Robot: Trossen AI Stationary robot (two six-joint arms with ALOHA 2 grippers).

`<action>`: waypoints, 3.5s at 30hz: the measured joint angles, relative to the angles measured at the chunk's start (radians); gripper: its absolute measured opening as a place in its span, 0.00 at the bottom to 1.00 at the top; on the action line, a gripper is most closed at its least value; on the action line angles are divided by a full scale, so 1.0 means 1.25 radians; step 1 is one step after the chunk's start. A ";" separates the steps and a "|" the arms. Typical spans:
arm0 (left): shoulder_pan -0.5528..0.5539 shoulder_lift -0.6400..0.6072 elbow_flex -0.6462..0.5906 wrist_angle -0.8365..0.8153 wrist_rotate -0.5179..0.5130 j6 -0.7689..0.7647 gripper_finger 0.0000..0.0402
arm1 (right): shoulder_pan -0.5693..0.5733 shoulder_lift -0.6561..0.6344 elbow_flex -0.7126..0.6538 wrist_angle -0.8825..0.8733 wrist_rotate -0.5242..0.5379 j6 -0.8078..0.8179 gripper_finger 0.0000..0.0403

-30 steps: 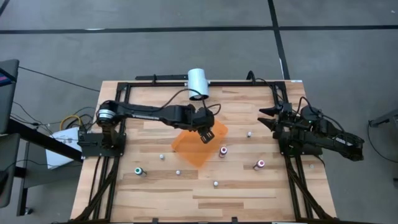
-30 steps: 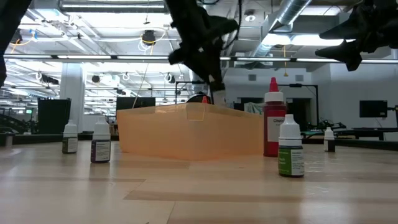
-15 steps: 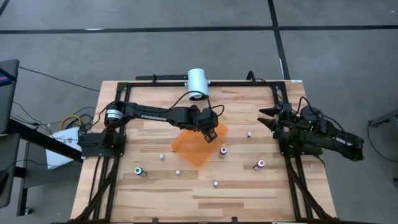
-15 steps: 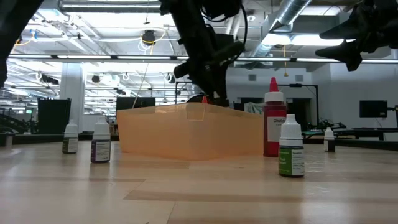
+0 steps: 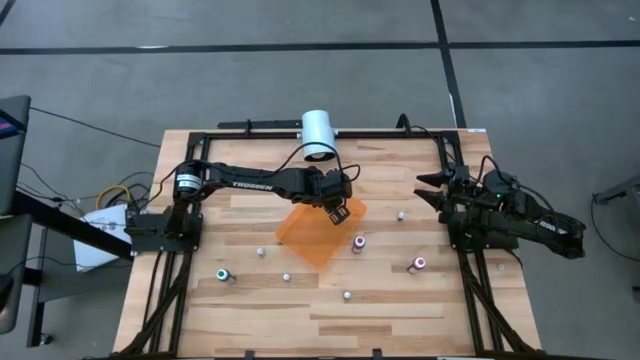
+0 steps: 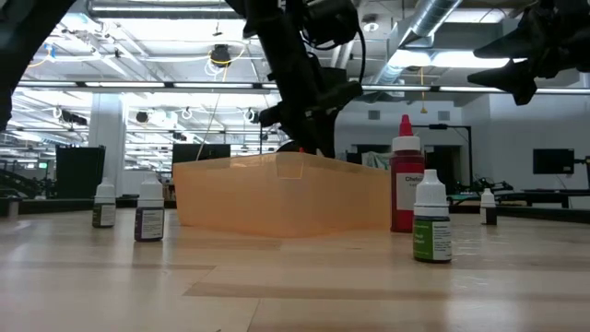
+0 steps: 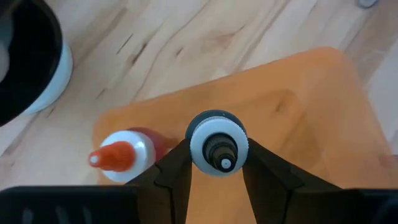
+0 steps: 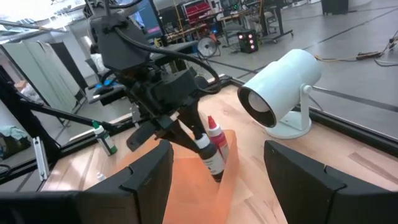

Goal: Pick & Place food coloring
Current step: Put the big black food coloring bottle into the orange bin, then put the big green food coloring bottle into the orange bin

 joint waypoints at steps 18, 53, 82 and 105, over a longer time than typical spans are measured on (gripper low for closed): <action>0.015 0.000 0.000 0.002 -0.004 0.003 0.30 | 0.000 0.000 0.000 0.000 0.000 0.000 0.59; -0.032 -0.056 0.211 -0.298 0.038 0.067 0.43 | 0.000 0.000 -0.001 0.001 0.000 0.000 0.59; -0.151 -0.471 -0.377 0.030 0.014 -0.122 0.43 | 0.002 0.000 -0.001 0.008 -0.002 0.028 0.59; -0.635 -0.789 -0.673 0.149 -0.363 -0.372 0.43 | 0.166 0.304 -0.001 0.352 -0.097 0.058 0.59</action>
